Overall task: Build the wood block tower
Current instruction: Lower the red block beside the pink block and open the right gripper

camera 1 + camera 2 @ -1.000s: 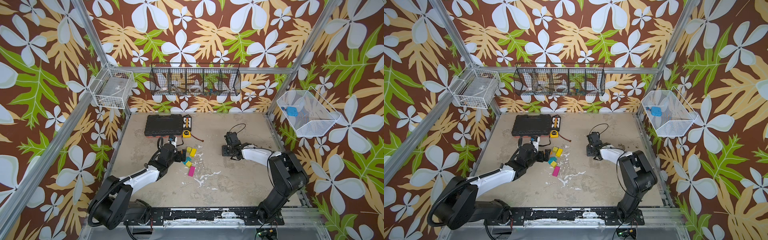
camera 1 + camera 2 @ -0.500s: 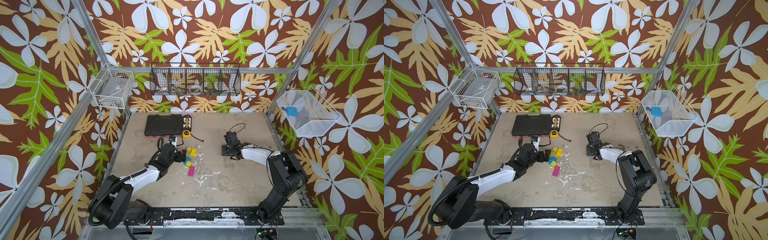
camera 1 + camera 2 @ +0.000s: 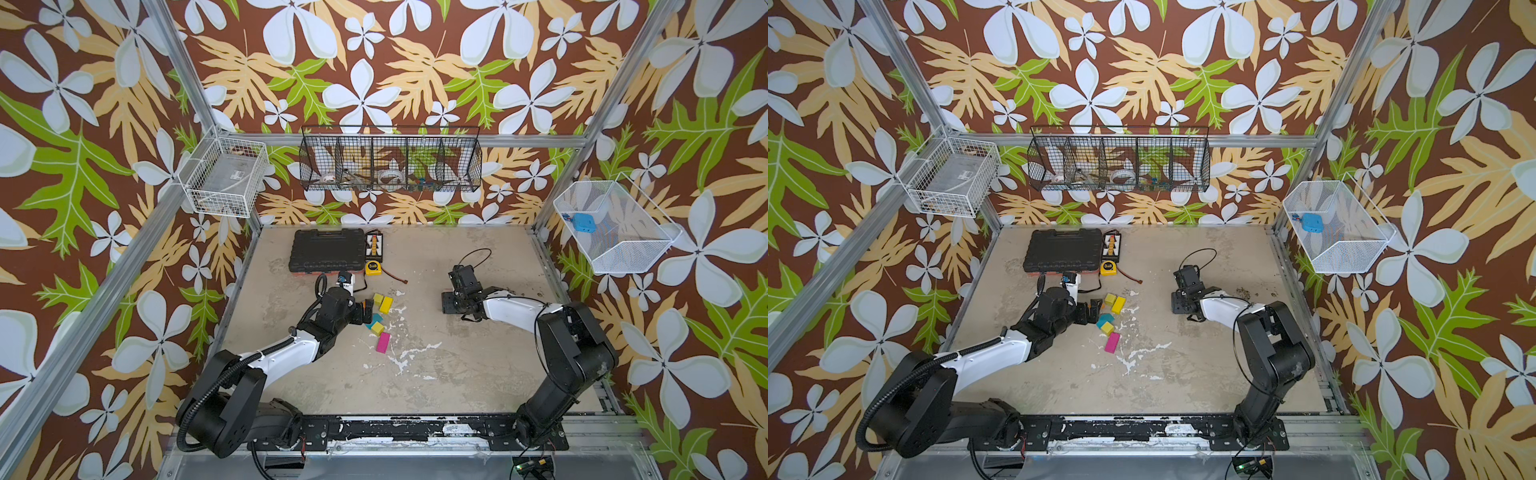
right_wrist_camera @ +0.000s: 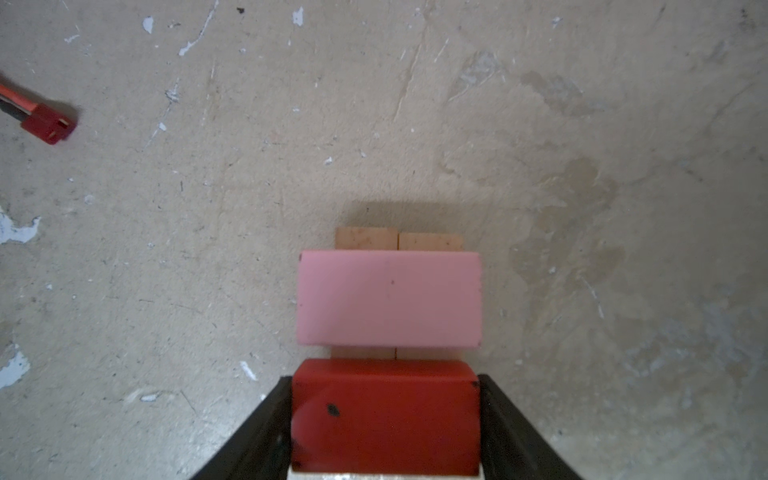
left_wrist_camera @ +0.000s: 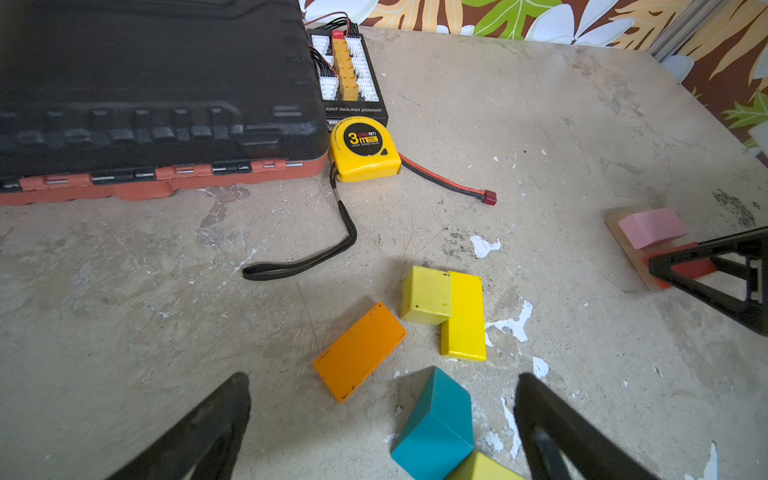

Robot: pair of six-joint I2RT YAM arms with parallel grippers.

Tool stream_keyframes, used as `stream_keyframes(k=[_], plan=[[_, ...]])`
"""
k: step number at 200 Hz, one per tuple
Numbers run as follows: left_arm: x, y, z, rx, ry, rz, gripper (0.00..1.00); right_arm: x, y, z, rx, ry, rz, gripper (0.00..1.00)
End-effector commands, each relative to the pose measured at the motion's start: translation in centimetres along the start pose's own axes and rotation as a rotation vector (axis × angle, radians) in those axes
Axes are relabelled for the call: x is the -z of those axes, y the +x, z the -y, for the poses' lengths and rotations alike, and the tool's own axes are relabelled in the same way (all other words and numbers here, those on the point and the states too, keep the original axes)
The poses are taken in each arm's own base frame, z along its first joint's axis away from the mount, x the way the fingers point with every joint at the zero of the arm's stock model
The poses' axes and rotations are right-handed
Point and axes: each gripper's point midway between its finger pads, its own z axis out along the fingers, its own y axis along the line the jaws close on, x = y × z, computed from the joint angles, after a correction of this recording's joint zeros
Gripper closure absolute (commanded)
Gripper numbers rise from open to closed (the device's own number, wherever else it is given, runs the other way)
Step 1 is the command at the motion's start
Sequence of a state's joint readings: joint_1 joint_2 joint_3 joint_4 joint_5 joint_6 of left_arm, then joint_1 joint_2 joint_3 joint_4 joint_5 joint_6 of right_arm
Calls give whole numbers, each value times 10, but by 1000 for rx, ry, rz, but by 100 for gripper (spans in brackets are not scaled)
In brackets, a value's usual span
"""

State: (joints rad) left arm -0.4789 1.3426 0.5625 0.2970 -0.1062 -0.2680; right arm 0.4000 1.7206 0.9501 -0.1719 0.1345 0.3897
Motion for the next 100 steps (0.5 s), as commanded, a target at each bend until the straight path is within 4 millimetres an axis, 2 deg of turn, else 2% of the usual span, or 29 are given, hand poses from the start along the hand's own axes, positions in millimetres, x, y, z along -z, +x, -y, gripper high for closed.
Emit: stream_keyframes(k=[1, 15, 58, 100], plan=[[0, -8, 3, 1, 14, 28, 0, 1, 0, 1, -5, 8, 3, 32], [0, -8, 4, -1, 15, 27, 0, 2, 0, 2, -7, 8, 3, 32], [0, -8, 4, -2, 16, 29, 0, 10, -2, 1, -12, -7, 42, 19], [0, -8, 4, -2, 18, 26, 0, 19, 3, 5, -26, 2, 60, 20]])
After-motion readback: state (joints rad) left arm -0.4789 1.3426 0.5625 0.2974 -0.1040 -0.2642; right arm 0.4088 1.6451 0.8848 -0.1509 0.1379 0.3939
